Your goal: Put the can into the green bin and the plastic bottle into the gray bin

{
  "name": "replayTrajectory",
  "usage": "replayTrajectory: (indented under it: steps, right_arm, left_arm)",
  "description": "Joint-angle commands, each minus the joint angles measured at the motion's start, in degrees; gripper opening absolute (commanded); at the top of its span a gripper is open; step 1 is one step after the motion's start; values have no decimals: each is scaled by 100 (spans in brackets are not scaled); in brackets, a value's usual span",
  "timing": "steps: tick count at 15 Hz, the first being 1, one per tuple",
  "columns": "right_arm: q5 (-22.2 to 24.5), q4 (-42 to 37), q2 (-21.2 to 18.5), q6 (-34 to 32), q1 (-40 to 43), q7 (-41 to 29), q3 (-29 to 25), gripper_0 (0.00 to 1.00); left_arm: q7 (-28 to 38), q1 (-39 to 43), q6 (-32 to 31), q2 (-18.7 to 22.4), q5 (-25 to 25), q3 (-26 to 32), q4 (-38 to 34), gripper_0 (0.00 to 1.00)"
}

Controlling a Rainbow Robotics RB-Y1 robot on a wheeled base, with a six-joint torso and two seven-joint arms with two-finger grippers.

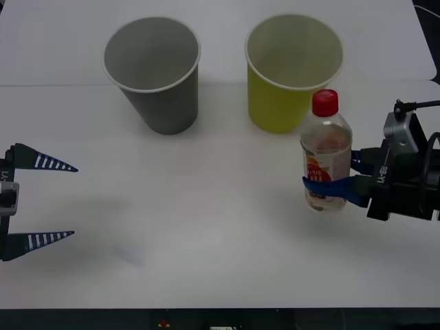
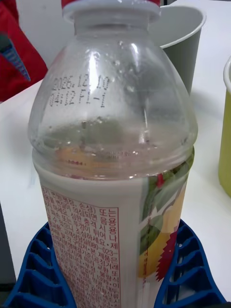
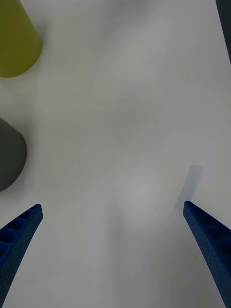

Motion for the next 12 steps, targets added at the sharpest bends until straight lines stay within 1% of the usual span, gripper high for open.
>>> replayTrajectory:
  steps: [1,4,6,7,8,12]
  right_arm:
    - [291,-164,-1,-365,-520,-938,-6,0]
    - [502,-173,-1,-743,-1161,-1799,38,0]
    - [756,-173,-27,-848,-1671,-2300,275,0]
    - [985,-173,-53,-839,-1961,-2590,468,0]
    - [1108,-138,-62,-848,-2207,-2731,635,0]
    - [1117,600,-106,-839,-3446,-2731,1356,0]
  left_arm:
    - [0,0,0,0,0,0,0,100]
    - [0,0,0,0,0,0,0,100]
    - [0,0,0,0,0,0,0,100]
    - [0,0,0,0,0,0,0,100]
    - [0,0,0,0,0,0,0,100]
    - [0,0,0,0,0,0,0,100]
